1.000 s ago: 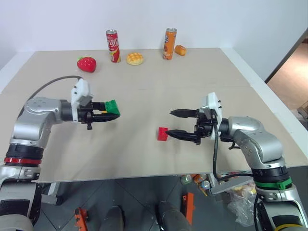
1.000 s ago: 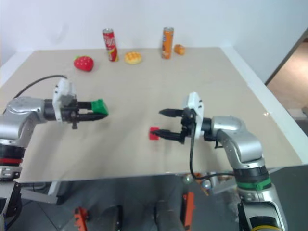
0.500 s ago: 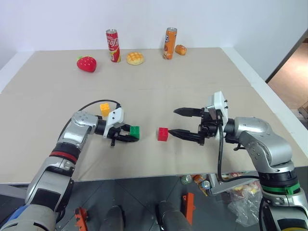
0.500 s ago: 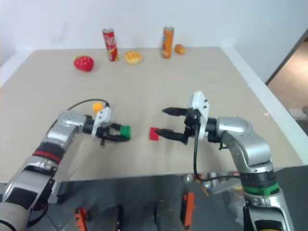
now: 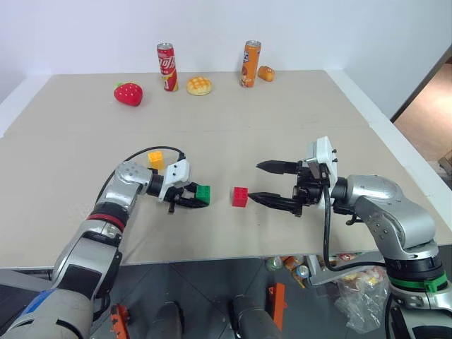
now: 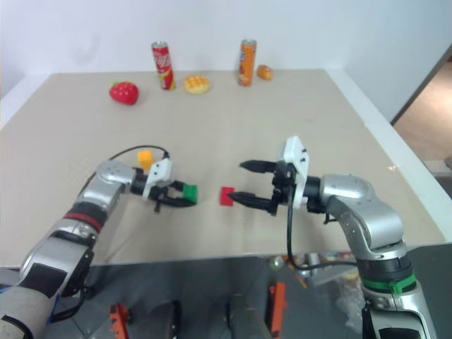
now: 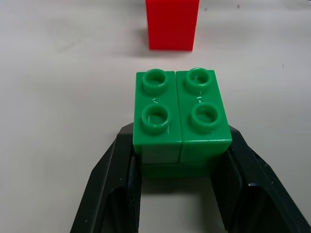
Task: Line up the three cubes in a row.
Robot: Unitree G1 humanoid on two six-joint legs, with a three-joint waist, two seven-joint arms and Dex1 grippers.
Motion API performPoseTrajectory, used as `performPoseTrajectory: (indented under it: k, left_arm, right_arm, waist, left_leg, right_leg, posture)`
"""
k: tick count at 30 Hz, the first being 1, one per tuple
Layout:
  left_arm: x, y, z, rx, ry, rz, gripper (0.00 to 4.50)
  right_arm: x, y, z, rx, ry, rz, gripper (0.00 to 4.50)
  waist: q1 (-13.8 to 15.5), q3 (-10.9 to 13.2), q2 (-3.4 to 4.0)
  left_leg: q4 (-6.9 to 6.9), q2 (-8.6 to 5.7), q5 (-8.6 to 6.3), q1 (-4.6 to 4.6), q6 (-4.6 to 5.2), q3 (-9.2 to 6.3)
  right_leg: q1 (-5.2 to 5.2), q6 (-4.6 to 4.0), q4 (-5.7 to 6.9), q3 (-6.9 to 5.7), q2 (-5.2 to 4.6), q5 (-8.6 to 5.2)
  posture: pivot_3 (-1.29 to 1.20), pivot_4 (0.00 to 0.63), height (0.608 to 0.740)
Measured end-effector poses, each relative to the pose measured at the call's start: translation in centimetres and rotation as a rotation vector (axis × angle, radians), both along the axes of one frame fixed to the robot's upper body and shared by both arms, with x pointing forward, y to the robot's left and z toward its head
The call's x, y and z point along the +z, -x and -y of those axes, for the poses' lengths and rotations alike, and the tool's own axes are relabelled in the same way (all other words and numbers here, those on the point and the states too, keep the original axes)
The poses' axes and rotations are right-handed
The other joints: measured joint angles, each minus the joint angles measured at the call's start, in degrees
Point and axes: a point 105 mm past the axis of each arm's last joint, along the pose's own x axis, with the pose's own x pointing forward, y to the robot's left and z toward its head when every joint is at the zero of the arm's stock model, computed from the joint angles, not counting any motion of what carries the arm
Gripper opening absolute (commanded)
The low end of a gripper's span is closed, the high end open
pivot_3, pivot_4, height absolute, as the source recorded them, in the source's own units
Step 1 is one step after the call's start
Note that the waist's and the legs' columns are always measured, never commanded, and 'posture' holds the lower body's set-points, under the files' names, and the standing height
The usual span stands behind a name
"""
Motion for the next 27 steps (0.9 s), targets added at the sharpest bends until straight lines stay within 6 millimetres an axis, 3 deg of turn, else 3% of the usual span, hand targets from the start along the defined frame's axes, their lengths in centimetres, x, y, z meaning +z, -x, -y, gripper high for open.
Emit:
performPoseTrajectory:
  k: [4,5,6,11,12,17,23,27]
  left_arm:
    - [-0.1,-0.1,0.0,0.010,-0.003,-0.004,1.38]
    - [-0.1,-0.2,0.0,0.015,-0.001,-0.006,2.41]
    - [-0.1,-0.3,0.0,0.019,0.000,-0.006,2.50]
    - [0.1,-0.9,-0.4,0.077,0.019,-0.017,4.28]
    - [0.2,-1.1,-0.6,0.090,0.024,-0.014,4.43]
    - [0.8,-1.2,-1.6,0.104,0.017,-0.008,4.43]
    - [0.3,2.1,-5.2,0.050,-0.043,-0.081,4.43]
    - [1.3,3.3,-6.6,0.070,-0.038,-0.095,4.43]
  right_arm:
    - [0.0,0.0,0.0,-0.004,0.000,0.000,4.35]
    - [0.0,-0.1,0.0,-0.008,-0.001,0.000,4.35]
    - [0.0,-0.1,0.0,-0.010,-0.001,0.001,4.35]
    - [0.0,-0.1,0.1,-0.016,-0.002,0.001,4.35]
    - [0.0,-0.1,0.1,-0.016,-0.002,0.001,4.35]
    - [0.0,-0.1,0.0,-0.013,-0.003,0.001,4.35]
    - [0.9,-0.5,-0.4,0.020,-0.008,0.019,4.35]
    - [1.0,-0.6,-0.6,0.043,-0.012,0.024,4.35]
  waist:
    - [0.0,0.0,0.00]
    - [0.0,0.0,0.00]
    - [0.0,0.0,0.00]
    - [0.0,0.0,0.00]
    - [0.0,0.0,0.00]
    - [0.0,0.0,0.00]
    - [-0.6,0.0,0.01]
    - [-0.4,0.0,0.01]
  left_leg:
    - [0.00,0.00,0.00,0.01,0.00,-0.01]
    - [0.01,0.00,0.00,0.01,0.00,-0.01]
    - [0.01,0.00,0.00,0.01,0.00,-0.01]
    - [0.00,0.00,0.00,0.01,0.00,-0.02]
    - [0.00,0.00,0.00,0.01,0.00,-0.01]
    - [-0.01,0.00,0.00,0.01,0.00,-0.01]
    - [-0.11,0.07,0.00,0.06,0.00,-0.03]
    - [-0.06,0.07,0.00,0.04,0.00,-0.03]
  right_leg:
    - [0.00,-0.01,0.02,-0.01,0.01,0.01]
    - [0.00,-0.01,0.01,0.00,0.01,0.01]
    - [0.00,0.00,0.01,0.00,0.01,0.01]
    - [0.00,0.00,0.01,-0.02,0.01,0.01]
    - [0.00,0.00,0.01,-0.01,0.01,0.01]
    - [0.00,0.00,0.01,-0.01,0.01,0.01]
    - [-0.01,-0.05,0.04,-0.06,0.02,-0.02]
    - [0.00,-0.06,0.02,-0.05,0.01,-0.02]
  posture:
    - [0.00,0.150,0.740]
    - [0.00,0.150,0.740]
    - [0.00,0.150,0.740]
    - [0.00,0.150,0.740]
    - [0.00,0.150,0.740]
    - [0.00,0.150,0.740]
    - [0.00,0.150,0.740]
    - [0.00,0.150,0.740]
